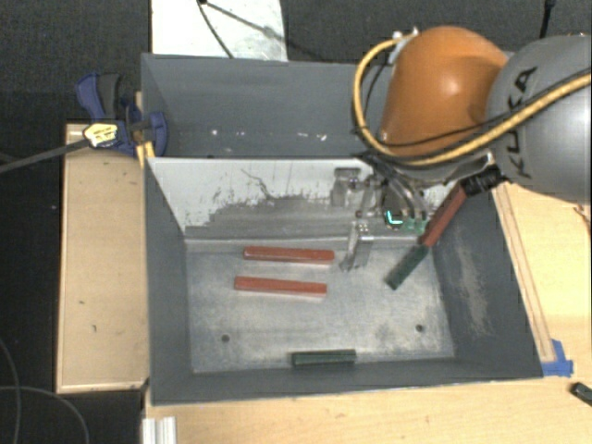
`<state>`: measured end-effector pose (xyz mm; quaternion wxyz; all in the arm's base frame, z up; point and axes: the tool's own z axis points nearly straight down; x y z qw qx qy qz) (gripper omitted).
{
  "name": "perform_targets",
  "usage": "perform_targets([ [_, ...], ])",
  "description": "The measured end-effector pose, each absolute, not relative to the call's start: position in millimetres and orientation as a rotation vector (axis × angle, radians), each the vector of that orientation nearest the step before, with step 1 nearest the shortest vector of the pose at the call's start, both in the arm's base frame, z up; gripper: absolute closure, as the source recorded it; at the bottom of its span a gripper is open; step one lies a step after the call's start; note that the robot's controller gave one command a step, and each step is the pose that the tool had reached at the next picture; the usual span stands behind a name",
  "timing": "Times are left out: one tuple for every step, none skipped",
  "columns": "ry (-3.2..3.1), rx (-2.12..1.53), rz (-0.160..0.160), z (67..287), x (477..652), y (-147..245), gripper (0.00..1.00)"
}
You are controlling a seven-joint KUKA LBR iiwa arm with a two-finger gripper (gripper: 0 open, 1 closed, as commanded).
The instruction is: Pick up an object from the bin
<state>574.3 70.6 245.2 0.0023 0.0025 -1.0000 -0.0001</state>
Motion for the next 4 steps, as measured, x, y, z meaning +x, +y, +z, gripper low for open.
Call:
perform_targets([
  [-3.132, -0.125, -0.001, 138.9, 543.3, 110.3, 0.0],
  [-3.126, -0.296, -0.006, 66.9, 553.9, 191.6, 0.0],
  [-3.129, -0.308, -0.003, 70.3, 556.0, 187.2, 1.0],
  [-3.136, -0.32, -0.008, 236.3, 573.6, 182.1, 1.0],
])
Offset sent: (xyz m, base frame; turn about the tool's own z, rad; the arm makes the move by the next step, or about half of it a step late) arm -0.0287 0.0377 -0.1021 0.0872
